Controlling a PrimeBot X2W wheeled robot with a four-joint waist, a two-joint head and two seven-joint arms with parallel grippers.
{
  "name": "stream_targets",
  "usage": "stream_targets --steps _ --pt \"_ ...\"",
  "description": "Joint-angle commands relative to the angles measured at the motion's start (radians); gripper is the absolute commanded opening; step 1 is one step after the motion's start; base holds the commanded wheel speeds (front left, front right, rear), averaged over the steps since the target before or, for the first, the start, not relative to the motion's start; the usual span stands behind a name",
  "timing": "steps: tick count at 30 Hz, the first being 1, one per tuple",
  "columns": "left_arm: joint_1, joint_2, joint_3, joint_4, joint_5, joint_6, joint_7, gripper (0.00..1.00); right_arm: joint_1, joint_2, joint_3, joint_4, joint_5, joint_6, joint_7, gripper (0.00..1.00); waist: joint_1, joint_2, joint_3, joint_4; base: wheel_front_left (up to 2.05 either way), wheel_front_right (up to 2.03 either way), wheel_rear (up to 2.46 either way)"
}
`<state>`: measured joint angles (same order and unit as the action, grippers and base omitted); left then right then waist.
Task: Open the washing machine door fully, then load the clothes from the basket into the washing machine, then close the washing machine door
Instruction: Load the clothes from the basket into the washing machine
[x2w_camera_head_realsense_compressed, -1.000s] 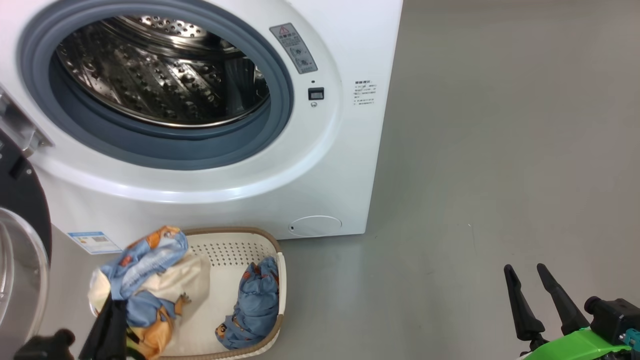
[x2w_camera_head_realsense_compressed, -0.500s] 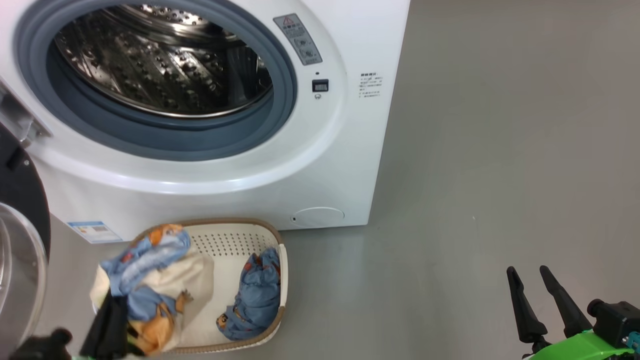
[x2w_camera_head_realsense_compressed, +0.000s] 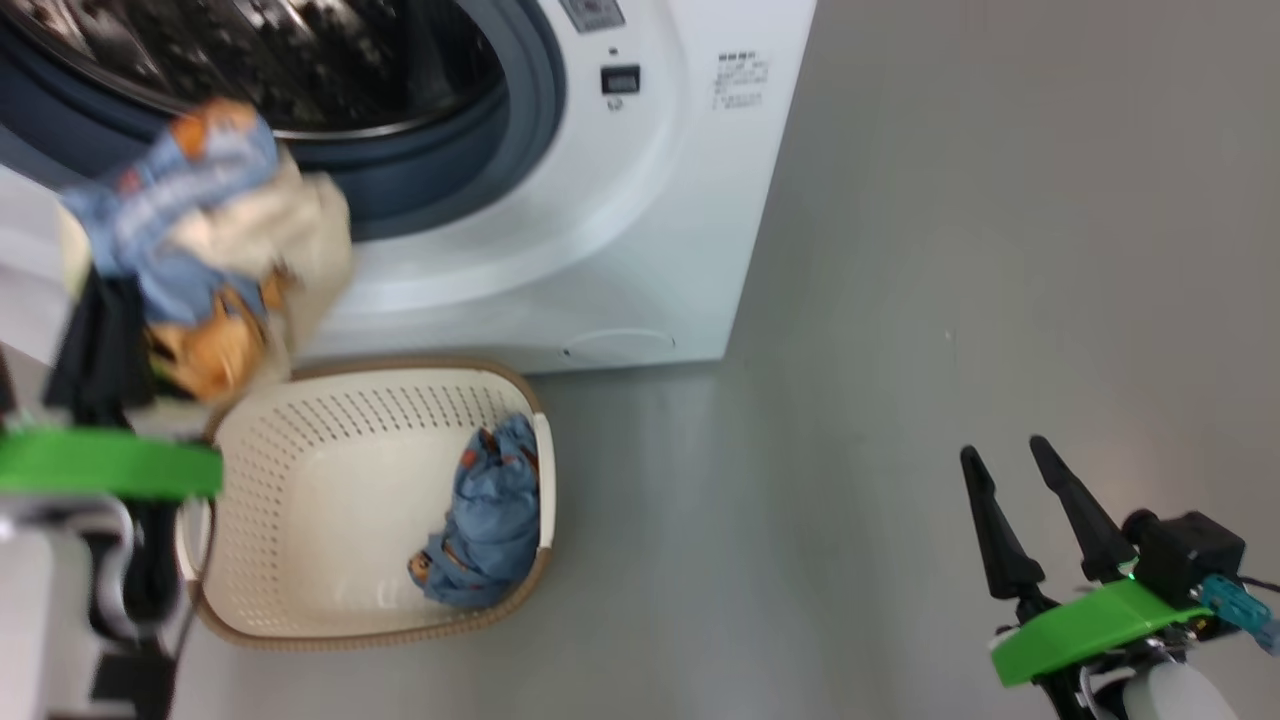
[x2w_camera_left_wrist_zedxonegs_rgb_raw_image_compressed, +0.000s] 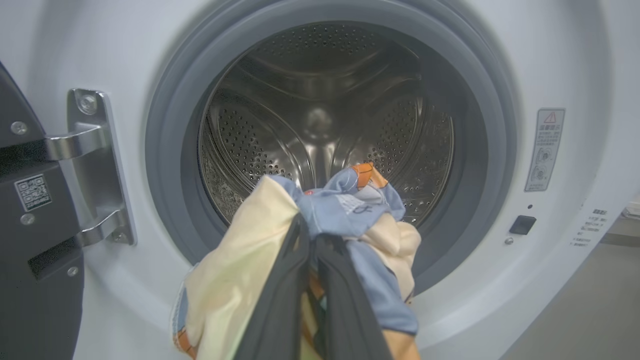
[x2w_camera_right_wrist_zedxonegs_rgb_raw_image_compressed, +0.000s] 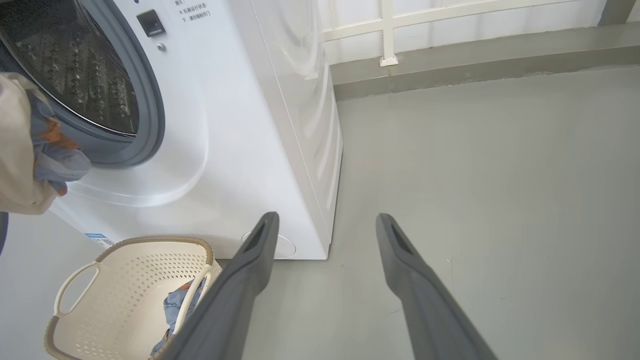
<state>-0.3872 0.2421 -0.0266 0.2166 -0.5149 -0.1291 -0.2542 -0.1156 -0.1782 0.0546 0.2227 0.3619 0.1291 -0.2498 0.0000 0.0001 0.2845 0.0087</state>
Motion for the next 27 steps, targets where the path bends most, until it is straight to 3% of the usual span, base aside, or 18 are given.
stream_targets --steps 1,8,20,24,27 --pt "-0.074 0.046 0.039 0.000 -0.006 -0.002 -0.008 0.00 -0.025 -0.001 0.030 -0.018 -0.017 0.002 -0.012 1.00 0.0000 -0.0001 0.078 -0.026 0.00 0.00 0.00" --pt "-0.310 0.082 0.024 0.154 -0.044 -0.002 -0.008 0.00 -0.088 0.027 0.058 -0.025 -0.047 0.002 -0.012 1.00 0.0000 -0.0001 0.186 -0.070 0.00 0.00 0.00" --pt "-0.654 0.173 -0.088 0.472 -0.073 -0.002 -0.008 0.00 -0.157 0.076 0.091 -0.041 -0.064 0.002 -0.012 1.00 0.0000 -0.0001 0.297 -0.149 0.00 0.00 0.00" --pt "-0.747 0.197 -0.081 0.478 -0.044 -0.002 -0.008 0.00 -0.164 0.088 0.095 -0.042 -0.064 0.002 -0.012 1.00 0.0000 -0.0001 0.313 -0.163 0.00 0.00 0.00" --pt "-0.795 0.196 0.000 0.382 -0.012 -0.002 -0.008 0.00 -0.170 0.096 0.103 -0.043 -0.064 0.002 -0.012 1.00 0.0000 -0.0001 0.325 -0.171 0.00 0.00 0.00"
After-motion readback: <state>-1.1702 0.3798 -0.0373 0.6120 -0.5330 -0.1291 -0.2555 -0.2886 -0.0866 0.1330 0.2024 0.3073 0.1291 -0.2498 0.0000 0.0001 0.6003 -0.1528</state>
